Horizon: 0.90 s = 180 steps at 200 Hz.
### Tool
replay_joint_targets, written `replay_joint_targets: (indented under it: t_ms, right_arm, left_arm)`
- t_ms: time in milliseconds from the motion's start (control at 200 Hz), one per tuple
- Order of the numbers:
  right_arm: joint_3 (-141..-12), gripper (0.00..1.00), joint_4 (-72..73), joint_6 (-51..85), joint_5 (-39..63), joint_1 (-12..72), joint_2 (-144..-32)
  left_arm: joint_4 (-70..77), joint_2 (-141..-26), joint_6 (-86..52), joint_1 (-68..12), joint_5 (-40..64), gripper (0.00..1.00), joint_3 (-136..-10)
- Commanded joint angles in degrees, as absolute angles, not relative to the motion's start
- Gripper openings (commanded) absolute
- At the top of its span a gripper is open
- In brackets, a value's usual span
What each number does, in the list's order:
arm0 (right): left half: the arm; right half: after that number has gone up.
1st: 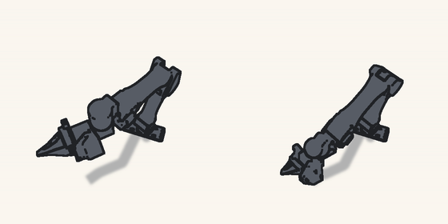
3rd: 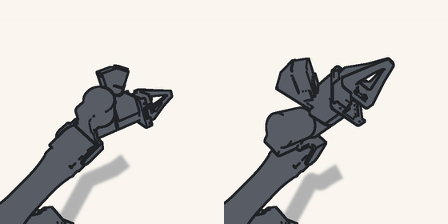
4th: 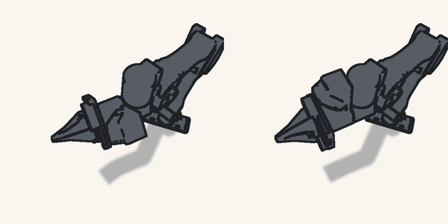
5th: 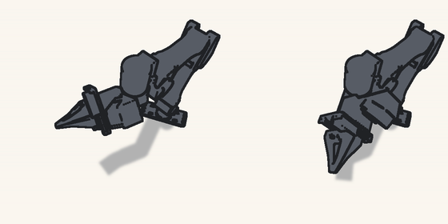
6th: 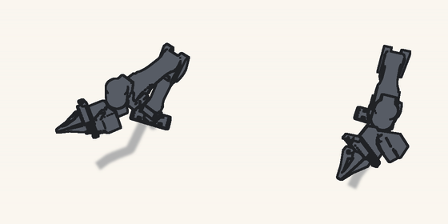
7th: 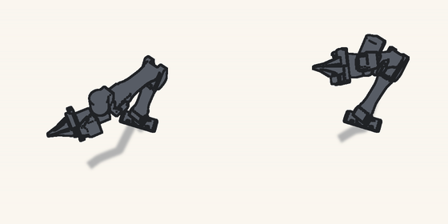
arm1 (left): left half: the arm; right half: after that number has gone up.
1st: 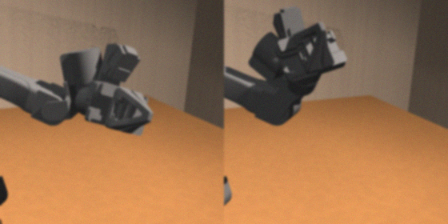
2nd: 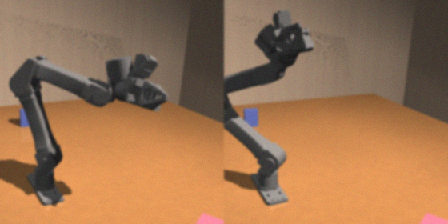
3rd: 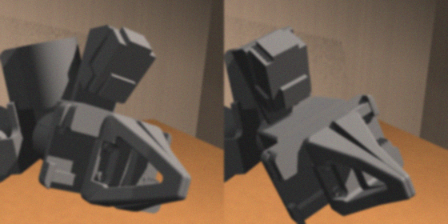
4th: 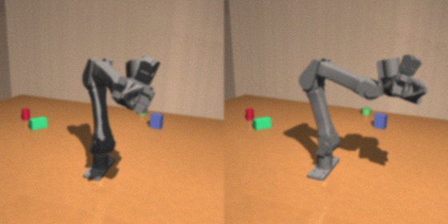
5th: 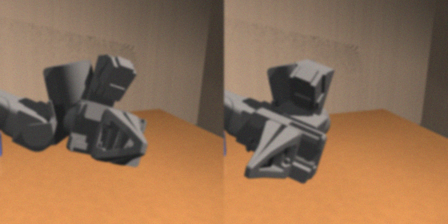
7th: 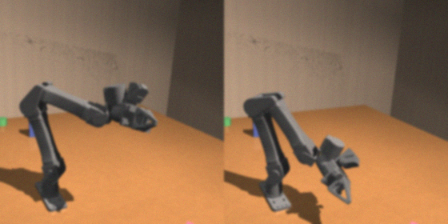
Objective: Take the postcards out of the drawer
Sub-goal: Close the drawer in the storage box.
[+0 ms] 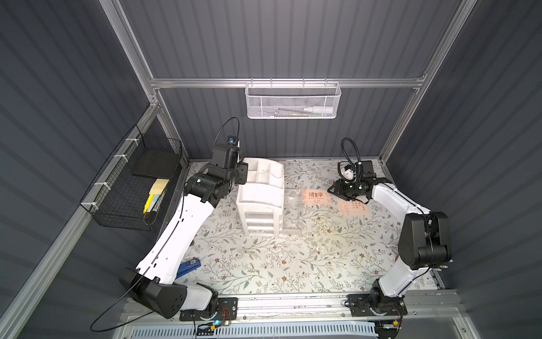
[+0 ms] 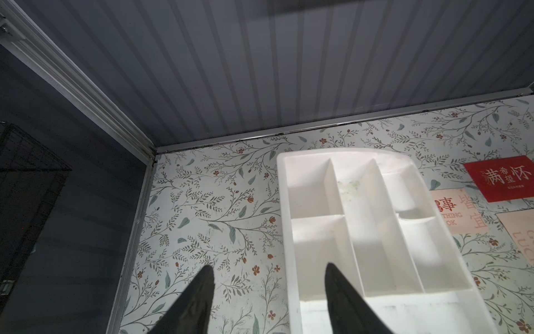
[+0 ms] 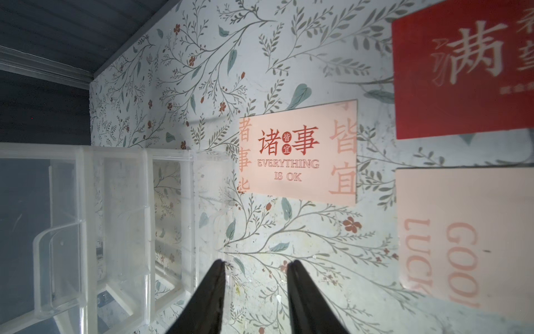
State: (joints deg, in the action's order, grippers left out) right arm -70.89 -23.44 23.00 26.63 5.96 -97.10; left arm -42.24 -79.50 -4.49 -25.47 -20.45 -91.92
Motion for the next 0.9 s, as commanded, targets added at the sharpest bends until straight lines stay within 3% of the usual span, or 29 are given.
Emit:
replay_joint_targets:
  t_ms: [0,485,895]
  right_arm:
    - [-68.64,0.39,-20.38,25.42,24.45,7.6,-96.18]
    - [-65.48,0.39,-15.8,28.64,23.48,12.68,-99.11]
    - [-66.24,0.39,-15.47,28.93,21.45,15.97,-102.11]
  left_arm:
    - [-43.25,-79.63,-4.48,-24.97,-18.01,0.63,-89.81]
    - [-42.29,-80.94,-5.45,-24.09,-14.14,0.63,-87.18]
    - [-40.48,-81.74,-6.25,-21.44,-10.14,0.45,-84.16]
